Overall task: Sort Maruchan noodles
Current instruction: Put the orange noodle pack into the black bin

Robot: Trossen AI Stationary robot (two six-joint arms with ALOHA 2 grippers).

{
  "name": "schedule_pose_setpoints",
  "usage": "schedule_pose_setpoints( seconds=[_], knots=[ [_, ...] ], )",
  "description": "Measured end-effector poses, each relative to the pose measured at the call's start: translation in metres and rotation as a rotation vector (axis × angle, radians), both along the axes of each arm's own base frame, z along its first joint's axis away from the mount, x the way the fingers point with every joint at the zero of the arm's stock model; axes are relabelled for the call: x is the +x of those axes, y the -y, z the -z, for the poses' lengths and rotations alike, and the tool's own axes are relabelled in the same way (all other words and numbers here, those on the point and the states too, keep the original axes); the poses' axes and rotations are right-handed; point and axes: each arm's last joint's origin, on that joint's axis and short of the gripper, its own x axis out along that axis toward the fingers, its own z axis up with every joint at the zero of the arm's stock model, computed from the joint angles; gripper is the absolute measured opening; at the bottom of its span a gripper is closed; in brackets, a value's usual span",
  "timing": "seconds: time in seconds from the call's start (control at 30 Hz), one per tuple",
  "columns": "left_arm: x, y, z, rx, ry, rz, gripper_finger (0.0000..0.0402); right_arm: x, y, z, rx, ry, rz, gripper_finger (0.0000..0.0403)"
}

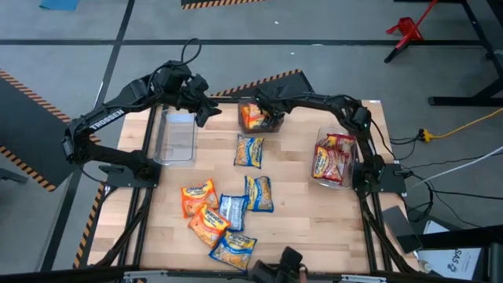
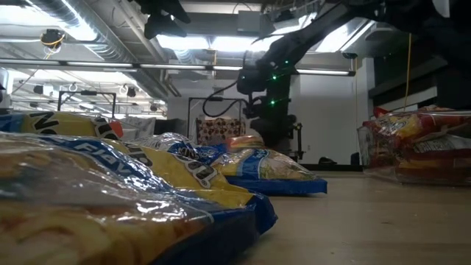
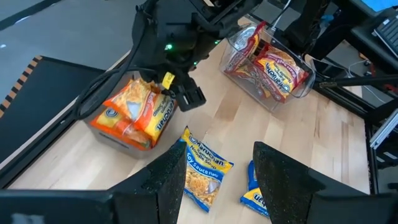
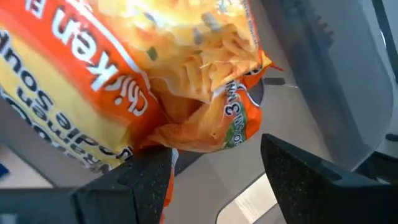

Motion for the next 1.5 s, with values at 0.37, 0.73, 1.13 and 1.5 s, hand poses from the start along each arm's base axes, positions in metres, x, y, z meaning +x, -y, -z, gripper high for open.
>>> schedule_pose_setpoints(
  seconds=[0.37,0.73,1.13,1.5],
  knots=[
    [0.0,0.0,0.0,0.0,0.0,-0.001,0.0179,-0.032,0.019,-0.015,0.059,-0.073,0.046,0.0241],
    [0.0,-0.001,0.0,0.014,-0.009,-0.024,0.0179,-0.033,0.013,-0.05,0.033,0.075,0.032,0.0241],
    [0.0,-0.001,0.0,0.013,-0.008,-0.023,0.0179,-0.001,0.006,-0.037,0.04,0.244,-0.03,0.0241],
    [0.0,-0.001,0.0,0.01,-0.007,-0.021,0.0179,0.023,0.002,-0.011,0.144,0.37,-0.103,0.0241]
  ],
)
